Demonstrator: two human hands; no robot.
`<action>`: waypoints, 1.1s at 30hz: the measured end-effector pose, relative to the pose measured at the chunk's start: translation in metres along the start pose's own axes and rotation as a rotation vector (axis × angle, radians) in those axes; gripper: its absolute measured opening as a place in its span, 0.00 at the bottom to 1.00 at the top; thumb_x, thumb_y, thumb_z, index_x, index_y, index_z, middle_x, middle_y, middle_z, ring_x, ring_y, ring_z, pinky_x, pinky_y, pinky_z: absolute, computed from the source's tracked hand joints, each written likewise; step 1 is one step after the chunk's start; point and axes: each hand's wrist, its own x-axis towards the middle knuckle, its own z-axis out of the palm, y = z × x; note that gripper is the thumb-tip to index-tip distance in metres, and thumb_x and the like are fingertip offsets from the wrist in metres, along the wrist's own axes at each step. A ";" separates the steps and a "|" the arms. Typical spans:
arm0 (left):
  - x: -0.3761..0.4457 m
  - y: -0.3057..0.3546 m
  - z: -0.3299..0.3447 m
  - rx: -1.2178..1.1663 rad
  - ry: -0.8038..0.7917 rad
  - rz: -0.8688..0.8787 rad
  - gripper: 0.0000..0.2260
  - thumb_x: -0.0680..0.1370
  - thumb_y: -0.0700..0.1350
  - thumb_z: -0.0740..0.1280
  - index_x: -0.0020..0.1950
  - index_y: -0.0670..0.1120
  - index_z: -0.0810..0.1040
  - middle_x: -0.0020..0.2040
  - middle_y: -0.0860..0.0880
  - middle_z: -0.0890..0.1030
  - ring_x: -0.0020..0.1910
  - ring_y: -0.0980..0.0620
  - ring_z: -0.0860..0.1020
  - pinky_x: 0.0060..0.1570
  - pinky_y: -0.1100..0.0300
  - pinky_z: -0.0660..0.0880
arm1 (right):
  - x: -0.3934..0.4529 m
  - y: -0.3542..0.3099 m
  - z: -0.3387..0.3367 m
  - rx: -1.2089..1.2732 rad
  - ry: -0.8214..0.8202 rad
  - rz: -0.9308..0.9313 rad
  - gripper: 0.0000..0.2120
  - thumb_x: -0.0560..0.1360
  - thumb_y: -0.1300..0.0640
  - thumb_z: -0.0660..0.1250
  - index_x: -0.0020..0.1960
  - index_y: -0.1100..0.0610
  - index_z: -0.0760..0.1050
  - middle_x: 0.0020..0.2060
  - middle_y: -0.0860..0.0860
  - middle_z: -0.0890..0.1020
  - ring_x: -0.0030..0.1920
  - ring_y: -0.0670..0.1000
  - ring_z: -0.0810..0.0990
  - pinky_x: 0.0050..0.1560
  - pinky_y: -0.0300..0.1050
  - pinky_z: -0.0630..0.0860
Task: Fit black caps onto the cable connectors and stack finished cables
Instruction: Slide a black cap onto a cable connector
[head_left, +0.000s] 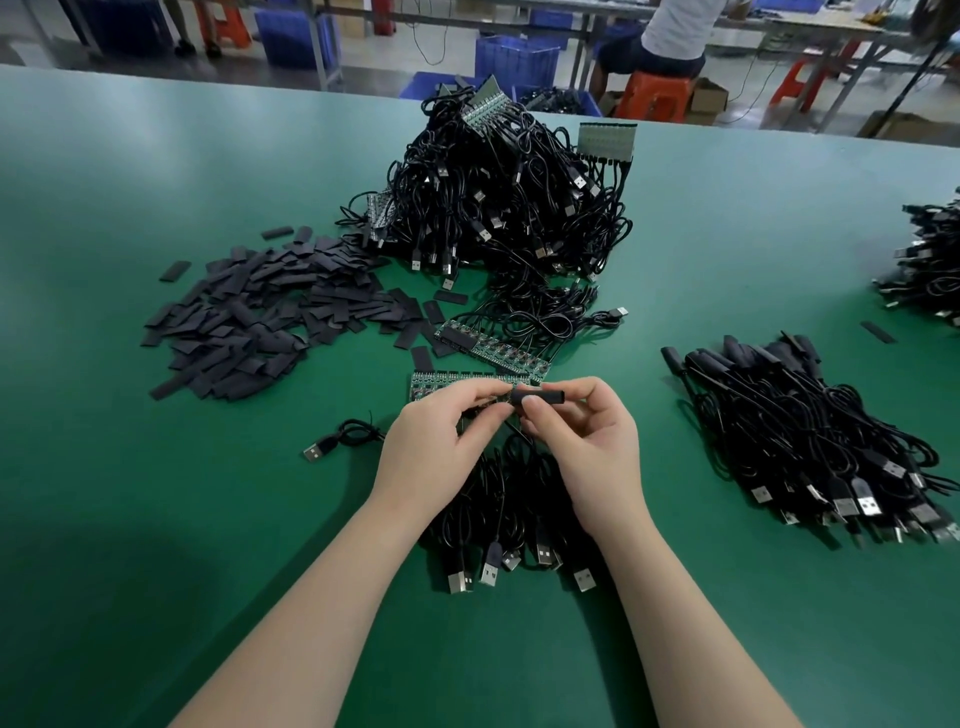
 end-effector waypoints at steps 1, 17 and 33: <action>0.000 0.000 0.000 -0.028 -0.002 -0.005 0.09 0.78 0.53 0.68 0.58 0.59 0.80 0.51 0.65 0.82 0.53 0.66 0.78 0.53 0.57 0.79 | 0.000 0.000 0.000 -0.004 -0.008 -0.009 0.08 0.73 0.64 0.74 0.43 0.53 0.78 0.43 0.56 0.86 0.44 0.52 0.85 0.50 0.48 0.82; 0.001 0.003 -0.008 -0.124 -0.022 0.036 0.11 0.74 0.55 0.67 0.51 0.73 0.77 0.51 0.71 0.80 0.53 0.68 0.78 0.52 0.75 0.71 | -0.001 -0.002 -0.001 -0.035 -0.093 -0.072 0.10 0.73 0.67 0.73 0.45 0.54 0.78 0.43 0.50 0.86 0.43 0.48 0.85 0.46 0.39 0.80; 0.005 -0.003 -0.020 -0.117 -0.137 0.049 0.14 0.75 0.45 0.73 0.52 0.66 0.80 0.50 0.70 0.81 0.52 0.69 0.79 0.51 0.77 0.70 | 0.003 0.002 -0.006 -0.001 -0.107 0.009 0.06 0.69 0.55 0.75 0.45 0.49 0.81 0.41 0.54 0.86 0.42 0.49 0.84 0.47 0.42 0.81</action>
